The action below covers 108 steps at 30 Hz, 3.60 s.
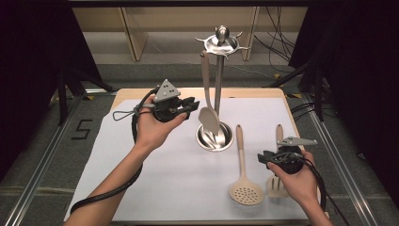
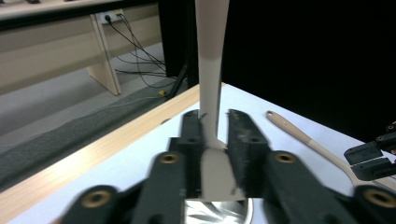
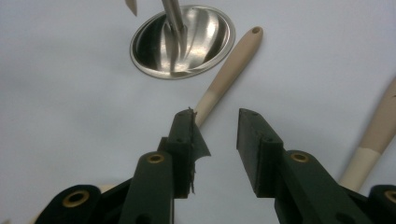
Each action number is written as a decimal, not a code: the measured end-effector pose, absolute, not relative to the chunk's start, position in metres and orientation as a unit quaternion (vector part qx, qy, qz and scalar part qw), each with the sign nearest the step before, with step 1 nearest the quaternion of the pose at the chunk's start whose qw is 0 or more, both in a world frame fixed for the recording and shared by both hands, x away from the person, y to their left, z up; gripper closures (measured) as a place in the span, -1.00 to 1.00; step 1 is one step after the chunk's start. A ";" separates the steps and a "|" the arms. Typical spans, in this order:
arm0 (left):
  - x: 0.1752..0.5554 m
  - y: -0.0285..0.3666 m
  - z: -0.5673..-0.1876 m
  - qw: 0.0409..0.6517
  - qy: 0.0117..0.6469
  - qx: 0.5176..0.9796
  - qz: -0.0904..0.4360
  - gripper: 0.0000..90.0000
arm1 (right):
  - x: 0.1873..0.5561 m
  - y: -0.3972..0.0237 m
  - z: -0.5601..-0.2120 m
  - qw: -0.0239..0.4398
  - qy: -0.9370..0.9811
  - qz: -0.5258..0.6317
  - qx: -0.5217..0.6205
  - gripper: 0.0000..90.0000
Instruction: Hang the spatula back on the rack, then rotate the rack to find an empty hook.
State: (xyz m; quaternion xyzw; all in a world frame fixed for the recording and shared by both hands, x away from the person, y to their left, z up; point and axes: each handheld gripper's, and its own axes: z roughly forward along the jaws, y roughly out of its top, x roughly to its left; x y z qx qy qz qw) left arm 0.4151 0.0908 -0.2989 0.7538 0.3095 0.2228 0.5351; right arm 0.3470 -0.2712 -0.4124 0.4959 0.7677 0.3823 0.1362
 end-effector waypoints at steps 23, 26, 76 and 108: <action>0.401 0.091 -0.229 0.630 0.286 0.674 0.261 0.98 | 0.347 -0.285 -0.415 0.144 0.763 0.388 0.497 0.50; 0.403 0.086 -0.224 0.634 0.281 0.672 0.260 0.98 | 0.345 -0.282 -0.415 0.134 0.754 0.387 0.514 0.50; 0.442 0.078 -0.207 0.638 0.314 0.643 0.285 0.98 | 0.347 -0.288 -0.414 0.145 0.762 0.384 0.501 0.50; 0.384 0.153 -0.292 0.585 0.327 0.707 0.228 0.01 | 0.364 -0.308 -0.402 0.110 0.732 0.338 0.581 0.56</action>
